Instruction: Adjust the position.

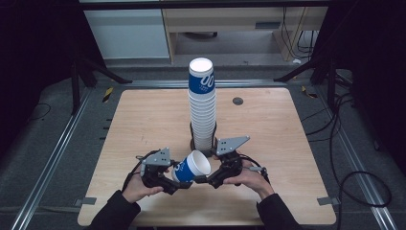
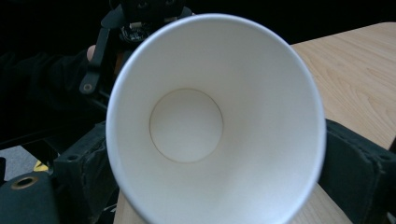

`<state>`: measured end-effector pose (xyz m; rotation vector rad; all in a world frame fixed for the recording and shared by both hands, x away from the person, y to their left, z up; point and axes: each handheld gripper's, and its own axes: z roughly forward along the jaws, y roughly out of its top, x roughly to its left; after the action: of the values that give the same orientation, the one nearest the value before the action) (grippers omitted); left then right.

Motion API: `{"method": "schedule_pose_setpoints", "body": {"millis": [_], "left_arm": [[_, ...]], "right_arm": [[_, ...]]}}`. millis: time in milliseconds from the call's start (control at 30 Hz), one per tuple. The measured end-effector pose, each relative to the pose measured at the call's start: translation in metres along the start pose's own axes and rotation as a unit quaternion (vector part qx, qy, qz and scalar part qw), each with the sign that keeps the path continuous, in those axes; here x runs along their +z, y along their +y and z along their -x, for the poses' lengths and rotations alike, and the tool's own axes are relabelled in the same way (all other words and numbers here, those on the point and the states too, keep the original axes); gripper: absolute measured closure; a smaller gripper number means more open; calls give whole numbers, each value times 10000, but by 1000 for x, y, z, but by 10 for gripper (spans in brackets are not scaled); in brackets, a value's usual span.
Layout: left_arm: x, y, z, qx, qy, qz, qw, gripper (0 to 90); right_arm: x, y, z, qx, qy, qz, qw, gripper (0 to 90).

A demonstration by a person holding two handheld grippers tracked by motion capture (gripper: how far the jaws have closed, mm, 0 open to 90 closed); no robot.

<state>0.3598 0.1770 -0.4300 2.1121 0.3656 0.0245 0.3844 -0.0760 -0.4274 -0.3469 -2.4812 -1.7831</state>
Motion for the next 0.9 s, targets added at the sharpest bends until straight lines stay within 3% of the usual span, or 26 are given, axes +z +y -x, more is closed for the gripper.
{"method": "schedule_pose_setpoints", "body": {"millis": [233, 433, 533, 667, 733, 767, 900], "left_arm": [[4, -1, 1, -25, -129, -46, 9999, 272], [4, -1, 0, -74, -145, -152, 9998, 226], [3, -3, -5, -151, -242, -359, 9990, 203], [7, -4, -4, -104, -260, -575, 9980, 195], [8, -5, -4, -84, -267, -665, 9974, 201], [12, -5, -3, -63, -306, -810, 9962, 206], [20, -7, 1, 38, -370, -1084, 9934, 220]], "right_arm": [[1, -1, 1, 184, 199, -40, 9996, 145], [-1, 0, 0, 94, 177, -97, 9998, 152], [-6, 0, 1, -77, -6, -273, 9996, 152], [-3, -2, -1, -311, -110, -608, 9976, 151], [-1, -2, -2, -331, -105, -670, 9971, 151], [4, -4, -4, -459, -92, -890, 9949, 150], [11, -7, -7, -512, 46, -1114, 9924, 149]]}}
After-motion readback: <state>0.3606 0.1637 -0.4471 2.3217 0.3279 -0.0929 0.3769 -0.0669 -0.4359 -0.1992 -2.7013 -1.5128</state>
